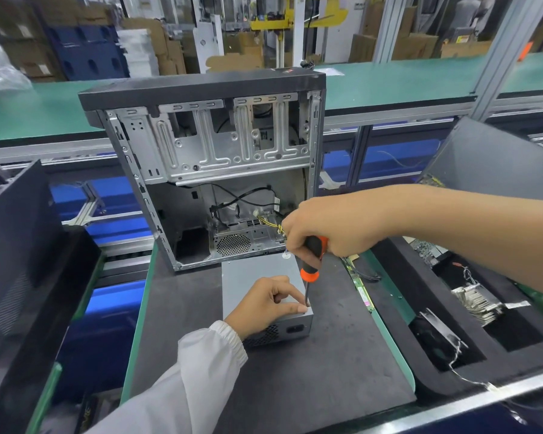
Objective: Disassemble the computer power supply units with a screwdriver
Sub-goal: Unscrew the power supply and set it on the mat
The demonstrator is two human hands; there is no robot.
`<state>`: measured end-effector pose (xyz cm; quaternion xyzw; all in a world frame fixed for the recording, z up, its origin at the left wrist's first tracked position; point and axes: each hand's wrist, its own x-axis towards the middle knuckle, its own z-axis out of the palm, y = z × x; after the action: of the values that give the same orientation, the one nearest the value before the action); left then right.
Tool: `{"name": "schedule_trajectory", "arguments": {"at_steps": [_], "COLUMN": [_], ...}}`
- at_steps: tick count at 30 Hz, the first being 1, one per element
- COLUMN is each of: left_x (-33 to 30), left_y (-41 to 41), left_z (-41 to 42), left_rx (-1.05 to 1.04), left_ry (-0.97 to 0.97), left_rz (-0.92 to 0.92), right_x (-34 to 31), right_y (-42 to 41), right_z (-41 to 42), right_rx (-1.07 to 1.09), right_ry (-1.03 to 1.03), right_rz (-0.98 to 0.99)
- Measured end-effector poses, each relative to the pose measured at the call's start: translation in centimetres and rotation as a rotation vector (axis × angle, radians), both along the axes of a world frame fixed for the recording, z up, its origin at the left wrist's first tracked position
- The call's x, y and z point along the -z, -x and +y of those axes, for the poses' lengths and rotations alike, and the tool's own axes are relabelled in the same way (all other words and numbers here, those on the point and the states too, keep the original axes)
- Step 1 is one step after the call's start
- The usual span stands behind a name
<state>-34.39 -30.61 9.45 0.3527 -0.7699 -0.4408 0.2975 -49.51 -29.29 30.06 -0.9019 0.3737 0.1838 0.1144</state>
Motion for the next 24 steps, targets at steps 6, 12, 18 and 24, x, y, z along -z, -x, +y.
{"name": "schedule_trajectory", "arguments": {"at_steps": [6, 12, 18, 24], "left_x": [0.2, 0.2, 0.2, -0.2], "left_y": [0.0, -0.1, -0.3, -0.8], "left_z": [0.0, -0.3, -0.5, -0.4], "left_rx": [-0.009, 0.002, -0.048, -0.028], "left_ry": [-0.016, -0.047, -0.106, -0.151], "left_rz": [0.01, 0.007, 0.074, 0.072], "right_x": [0.0, 1.4, 0.9, 0.7], "right_y": [0.7, 0.8, 1.4, 1.6], "right_z": [0.0, 0.4, 0.9, 0.8], "right_rx": [0.184, 0.183, 0.061, 0.116], "right_ry": [-0.011, 0.274, 0.183, 0.209], "right_rz": [0.02, 0.136, 0.124, 0.12]}}
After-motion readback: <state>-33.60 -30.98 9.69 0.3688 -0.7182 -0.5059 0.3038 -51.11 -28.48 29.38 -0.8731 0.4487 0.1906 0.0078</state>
